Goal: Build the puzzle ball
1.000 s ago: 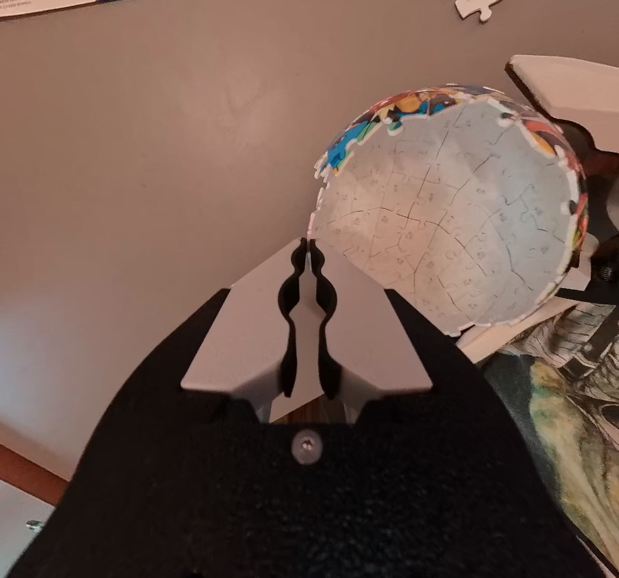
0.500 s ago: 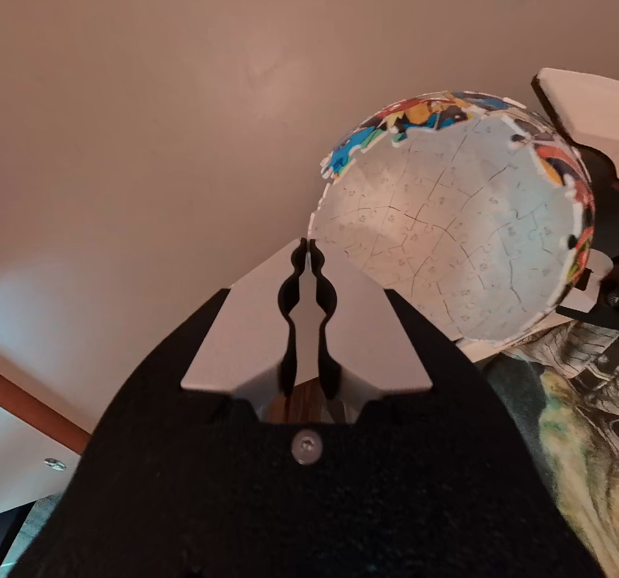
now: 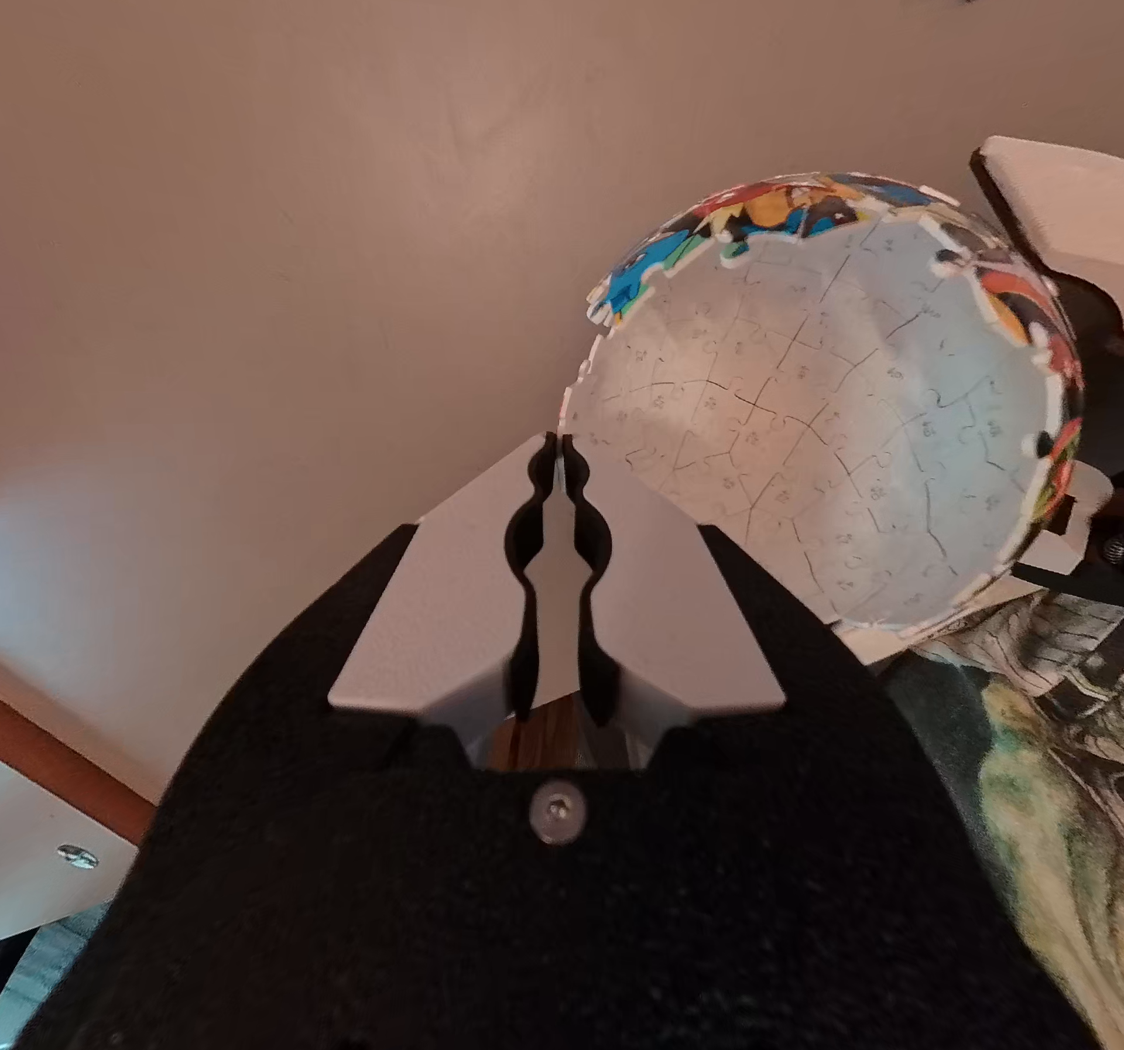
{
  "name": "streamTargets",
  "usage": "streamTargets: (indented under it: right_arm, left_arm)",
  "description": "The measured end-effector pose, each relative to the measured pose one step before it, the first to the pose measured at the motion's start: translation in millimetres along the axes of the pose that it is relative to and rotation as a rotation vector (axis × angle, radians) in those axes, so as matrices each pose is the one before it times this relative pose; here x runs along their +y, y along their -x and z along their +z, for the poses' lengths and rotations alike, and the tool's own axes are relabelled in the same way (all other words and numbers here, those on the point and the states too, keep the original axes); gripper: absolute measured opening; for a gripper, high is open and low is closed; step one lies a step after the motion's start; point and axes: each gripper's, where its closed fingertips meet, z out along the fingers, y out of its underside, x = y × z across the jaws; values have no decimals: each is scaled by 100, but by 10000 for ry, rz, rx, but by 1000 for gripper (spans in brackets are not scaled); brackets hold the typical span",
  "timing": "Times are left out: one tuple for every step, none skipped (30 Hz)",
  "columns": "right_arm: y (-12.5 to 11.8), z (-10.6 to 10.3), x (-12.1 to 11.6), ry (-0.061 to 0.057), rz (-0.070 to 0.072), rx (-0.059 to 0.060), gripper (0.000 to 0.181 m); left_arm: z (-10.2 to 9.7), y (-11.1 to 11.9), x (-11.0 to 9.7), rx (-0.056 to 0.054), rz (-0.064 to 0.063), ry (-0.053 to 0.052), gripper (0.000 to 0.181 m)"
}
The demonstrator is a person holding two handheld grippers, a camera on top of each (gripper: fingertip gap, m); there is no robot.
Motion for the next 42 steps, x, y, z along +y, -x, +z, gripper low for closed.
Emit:
streamTargets:
  right_arm:
    - [-10, 0, 0, -5, -7, -1, 123]
    - [6, 1, -2, 4, 0, 0, 123]
    - [2, -2, 2, 7, 0, 2, 123]
    - [3, -10, -16, -1, -18, 4, 123]
    - [1, 5, 4, -2, -7, 1, 123]
    - [-4, -2, 9, 1, 13, -7, 123]
    - [5, 1, 15, -10, 8, -8, 123]
    - [-2, -1, 3, -9, 5, -4, 123]
    - [4, 0, -1, -1, 2, -2, 123]
    - [-1, -1, 1, 1, 0, 1, 123]
    - [-1, 1, -3, 3, -6, 1, 123]
    - [0, -10, 2, 1, -5, 1, 123]
    - [1, -2, 4, 3, 1, 0, 123]
    - [6, 6, 1, 1, -7, 1, 123]
    - [0, -7, -3, 3, -11, 2, 123]
    - [0, -12, 6, 4, -5, 1, 123]
    - [-1, -9, 0, 0, -6, 1, 122]
    - [0, 4, 8, -5, -2, -1, 122]
    - [2, -2, 5, -2, 6, -3, 122]
    - [-3, -4, 9, 1, -2, -3, 122]
    - [5, -10, 1, 6, -11, -1, 122]
    - [-1, 0, -1, 10, -14, 2, 122]
    - [5, -15, -7, 5, -15, 4, 122]
    - [-1, 0, 0, 5, -11, 0, 122]
    - [-1, -17, 18, 3, 0, -4, 122]
    - [-5, -9, 5, -2, 3, -8, 122]
    - [-5, -4, 10, -4, -2, -6, 122]
    - [6, -5, 7, -5, -4, -2, 122]
    - [-3, -3, 7, 0, -1, -2, 122]
    - [6, 3, -7, 0, -4, -2, 122]
    - [-8, 1, -2, -1, -7, 2, 122]
    - [6, 2, -5, 2, 1, 0, 122]
    - [3, -1, 3, -3, 5, -4, 122]
    - [-9, 3, -2, -2, 7, -2, 122]
    - [0, 0, 1, 1, 0, 0, 122]
    - [3, -6, -6, 1, -5, 3, 122]
    - [11, 10, -7, 1, -3, 4, 122]
    - [-2, 4, -8, -6, 0, 1, 122]
    - [10, 12, -5, -9, 15, -7, 122]
    - [12, 8, 4, -8, 18, -11, 122]
    - [-9, 5, 13, -2, 21, -7, 121]
    - [5, 1, 17, 2, 18, -6, 122]
  left_arm:
    - [1, -29, -3, 1, 35, -12, 0]
    - [-4, -14, -10, 10, 10, -11, 0]
    - [14, -5, 11, 8, 4, -9, 0]
    - [21, 13, 11, 5, 3, -1, 0]
    - [29, 17, 45, 4, 1, 15, 2]
    - [45, 2, 57, 8, 1, 18, 4]
    - [58, -13, 69, 9, 5, 26, 5]
    - [79, -14, 79, -1, 17, 38, 7]
    - [69, -22, 56, -2, 30, 21, 9]
    - [69, -57, -4, 20, 28, -5, 10]
    - [73, -81, -20, 30, 22, -10, 12]
    - [88, -41, -42, 26, 16, -6, 14]
    - [88, -19, -40, 39, 10, 1, 15]
    - [112, 9, -51, 54, -3, 5, 15]
    - [134, 48, -55, 66, -28, 13, 15]
    - [133, 60, -32, 71, -53, 30, 14]
    - [137, 51, -31, 63, -40, 34, 14]
    - [129, 0, -60, 52, 2, 25, 14]
    - [139, -75, -67, 68, 25, 35, 14]
    - [148, -120, -40, 85, 31, 65, 14]
    - [162, -94, -13, 61, 37, 86, 14]
    - [160, -35, -24, 35, 33, 92, 14]
    - [176, 7, -16, 28, 7, 97, 14]
    - [165, 35, 11, 24, -9, 110, 13]
    - [162, 15, 29, 36, 0, 110, 12]
    - [145, -41, 33, 57, 24, 100, 11]
    - [122, -65, 32, 73, 35, 88, 8]
    - [107, -76, 28, 68, 31, 78, 5]
    - [88, -20, -9, 32, 27, 47, 4]
    - [33, 5, -35, 26, 12, 26, 3]
    - [0, -18, -18, 38, 6, 29, 3]
    - [-9, -8, 4, 45, 7, 28, 3]
    - [-4, -13, -6, 51, -7, 19, 3]
    - [1, -7, -6, 55, -19, 11, 3]
    - [4, -1, 4, 42, -1, 6, 3]
    - [-6, -10, -2, 25, 34, 8, 2]
    - [-1, 8, 6, 9, 66, 18, 2]
    - [-10, 1, 19, 0, 77, 31, 2]
    - [-10, 1, 32, 4, 71, 44, 2]
    - [-13, -2, 0, 19, 63, 34, 2]
    - [-4, -7, -39, 23, 64, 6, 2]
    - [7, -5, -19, 16, 47, 5, 2]
